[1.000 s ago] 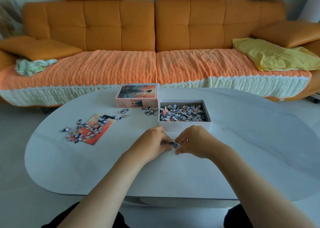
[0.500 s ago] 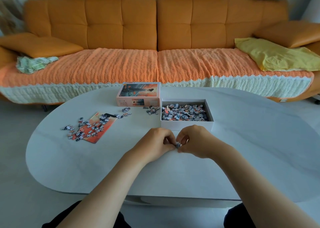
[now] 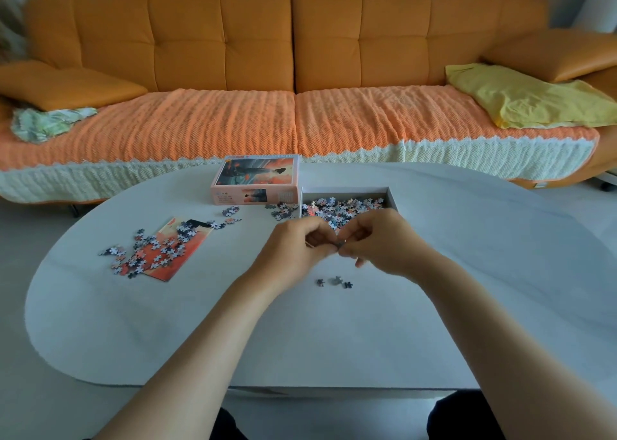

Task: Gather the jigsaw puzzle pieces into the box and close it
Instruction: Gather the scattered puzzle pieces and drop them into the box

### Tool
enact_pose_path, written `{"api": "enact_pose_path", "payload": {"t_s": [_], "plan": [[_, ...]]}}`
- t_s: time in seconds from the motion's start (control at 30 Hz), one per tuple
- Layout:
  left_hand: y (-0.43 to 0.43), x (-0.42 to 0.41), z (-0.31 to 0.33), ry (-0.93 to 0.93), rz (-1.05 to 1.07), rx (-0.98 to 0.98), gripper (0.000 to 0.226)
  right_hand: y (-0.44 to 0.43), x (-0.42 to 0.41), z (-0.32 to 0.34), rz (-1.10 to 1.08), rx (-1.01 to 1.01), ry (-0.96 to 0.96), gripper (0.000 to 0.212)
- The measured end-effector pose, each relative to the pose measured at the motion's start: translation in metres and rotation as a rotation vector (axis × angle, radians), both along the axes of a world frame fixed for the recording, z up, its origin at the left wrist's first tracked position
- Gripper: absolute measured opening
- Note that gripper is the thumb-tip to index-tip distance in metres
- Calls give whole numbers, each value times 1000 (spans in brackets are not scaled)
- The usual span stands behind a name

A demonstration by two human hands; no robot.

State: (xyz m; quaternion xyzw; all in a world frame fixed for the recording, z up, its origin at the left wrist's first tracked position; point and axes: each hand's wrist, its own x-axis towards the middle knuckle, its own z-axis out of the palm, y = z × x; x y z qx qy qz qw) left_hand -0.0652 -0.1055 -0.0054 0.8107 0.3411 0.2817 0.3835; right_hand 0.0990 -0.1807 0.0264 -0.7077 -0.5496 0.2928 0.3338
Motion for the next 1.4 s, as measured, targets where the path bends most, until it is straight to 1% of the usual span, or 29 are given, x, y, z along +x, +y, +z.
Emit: {"api": "enact_pose_path", "payload": {"t_s": [0.1,0.17,0.2,0.27,0.33,0.4,0.5,0.57,0.63,0.7,0.77,0.83,0.9,0.93,1.07,1.2,1.33,1.4], "plan": [[12,15,11,-84,52,62,16,11,8,6,-80,141,-10,16],[20,24,14,-104,99,113,13,21,13,2,-133,224,-93,16],[24,27,13,-77,114,152,12,25,16,-2,-155,235,-151,15],[30,28,9,44,117,246,14,29,21,-9,-182,194,-236,15],[35,26,4,156,94,338,17,30,27,-16,-177,151,-318,21],[40,23,2,200,68,387,19,29,31,-16,-166,180,-333,22],[41,16,1,193,35,404,19,23,31,-12,-128,255,-337,19],[38,9,0,200,17,433,17,17,27,-9,-30,263,-340,16],[31,3,0,203,5,454,14,10,20,-6,104,204,-341,13],[22,-3,3,211,-27,411,13,4,15,-6,209,86,-360,11],[13,-10,5,246,-83,272,15,-2,11,-8,277,-42,-389,11],[7,-16,3,354,-130,143,19,-5,8,-12,279,-144,-397,15],[4,-19,-2,502,-168,146,21,-6,6,-14,251,-194,-402,12],[4,-20,-4,540,-179,154,21,-6,5,-15,242,-204,-407,10],[7,-19,-8,514,-177,131,10,-6,4,-15,257,-229,-396,7],[5,-21,-9,498,-142,86,12,-8,4,-16,243,-222,-331,6],[5,-19,-8,461,-120,56,13,-7,-1,-19,208,-208,-262,17],[5,-18,-9,427,-120,17,15,-6,-3,-22,187,-213,-258,16]]}}
